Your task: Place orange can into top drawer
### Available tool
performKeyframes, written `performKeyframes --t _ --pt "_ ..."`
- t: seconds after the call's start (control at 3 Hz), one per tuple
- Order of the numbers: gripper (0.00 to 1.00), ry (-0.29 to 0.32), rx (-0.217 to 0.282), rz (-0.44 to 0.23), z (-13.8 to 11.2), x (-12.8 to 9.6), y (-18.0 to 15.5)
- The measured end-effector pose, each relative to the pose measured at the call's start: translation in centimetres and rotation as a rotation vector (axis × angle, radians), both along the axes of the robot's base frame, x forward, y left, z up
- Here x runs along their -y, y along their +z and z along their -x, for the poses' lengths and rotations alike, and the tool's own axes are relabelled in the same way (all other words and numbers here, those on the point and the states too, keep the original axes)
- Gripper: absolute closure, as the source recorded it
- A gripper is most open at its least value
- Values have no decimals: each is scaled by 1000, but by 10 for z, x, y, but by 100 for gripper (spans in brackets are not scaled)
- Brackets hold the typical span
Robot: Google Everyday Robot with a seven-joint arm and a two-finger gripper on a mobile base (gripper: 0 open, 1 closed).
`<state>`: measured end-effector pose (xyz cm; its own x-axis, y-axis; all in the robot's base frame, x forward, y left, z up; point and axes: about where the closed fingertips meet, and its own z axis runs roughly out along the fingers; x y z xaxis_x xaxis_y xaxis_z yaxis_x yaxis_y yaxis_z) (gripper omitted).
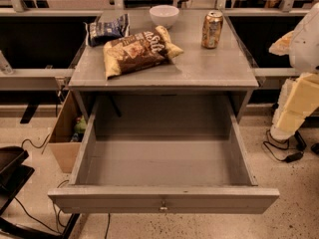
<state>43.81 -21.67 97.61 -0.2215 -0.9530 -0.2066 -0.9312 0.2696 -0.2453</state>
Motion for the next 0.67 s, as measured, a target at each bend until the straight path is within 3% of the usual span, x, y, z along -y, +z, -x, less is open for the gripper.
performKeyframes --t 0.67 --pt "0 -4 28 -33 -12 3 -3"
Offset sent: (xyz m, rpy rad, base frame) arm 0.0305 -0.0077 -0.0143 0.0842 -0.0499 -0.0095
